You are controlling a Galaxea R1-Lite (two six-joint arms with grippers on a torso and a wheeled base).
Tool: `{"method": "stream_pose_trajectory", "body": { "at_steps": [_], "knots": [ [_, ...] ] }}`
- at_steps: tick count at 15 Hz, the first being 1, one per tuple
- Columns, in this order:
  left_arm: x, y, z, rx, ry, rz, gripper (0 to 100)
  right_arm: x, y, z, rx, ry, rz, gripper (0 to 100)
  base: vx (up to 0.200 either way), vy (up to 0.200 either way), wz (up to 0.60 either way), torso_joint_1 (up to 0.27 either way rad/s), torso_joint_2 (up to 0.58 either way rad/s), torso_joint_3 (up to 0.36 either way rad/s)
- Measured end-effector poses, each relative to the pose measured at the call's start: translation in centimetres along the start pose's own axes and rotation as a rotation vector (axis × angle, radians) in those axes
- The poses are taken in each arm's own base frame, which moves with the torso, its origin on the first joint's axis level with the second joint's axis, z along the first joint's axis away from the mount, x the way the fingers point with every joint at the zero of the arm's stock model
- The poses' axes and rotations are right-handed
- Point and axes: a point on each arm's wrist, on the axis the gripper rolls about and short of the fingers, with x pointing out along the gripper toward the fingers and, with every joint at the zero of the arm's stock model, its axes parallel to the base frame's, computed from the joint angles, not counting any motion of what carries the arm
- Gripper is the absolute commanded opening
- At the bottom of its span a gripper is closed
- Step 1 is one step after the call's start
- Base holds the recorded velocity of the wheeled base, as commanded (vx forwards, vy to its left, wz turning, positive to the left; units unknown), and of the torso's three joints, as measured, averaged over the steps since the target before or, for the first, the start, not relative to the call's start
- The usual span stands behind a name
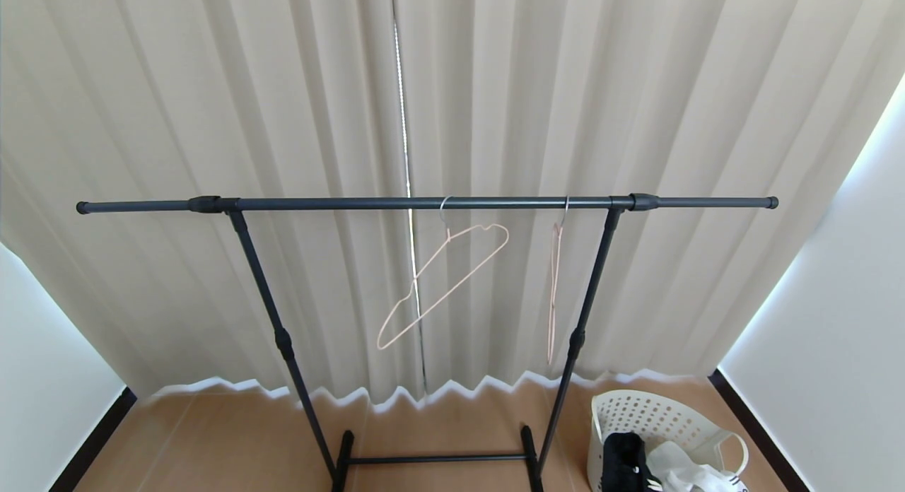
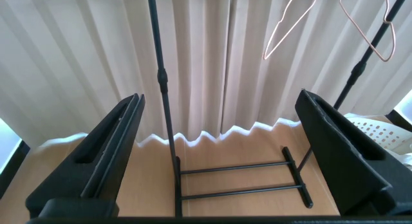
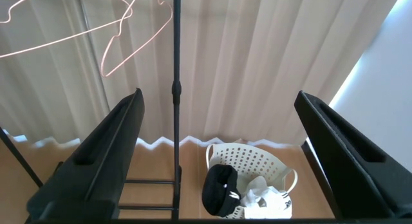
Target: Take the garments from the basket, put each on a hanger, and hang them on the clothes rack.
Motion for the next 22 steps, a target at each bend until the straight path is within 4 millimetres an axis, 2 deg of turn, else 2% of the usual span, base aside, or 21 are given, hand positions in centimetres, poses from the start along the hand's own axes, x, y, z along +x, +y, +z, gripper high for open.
{"method": "stream_pose_trajectory", "body": {
  "at_steps": [18,22],
  "knots": [
    [0.00,-0.01,0.01,-0.004,0.000,-0.005,100,0.00,0.02,0.00,0.033,0.000,0.009,100,0.000,0.000,0.00,0.000,0.00,0.000],
    [-0.01,-0.01,0.06,-0.006,-0.002,-0.005,100,0.00,0.02,0.01,0.038,-0.001,0.008,100,0.000,0.000,0.00,-0.068,0.16,0.085]
  ]
}}
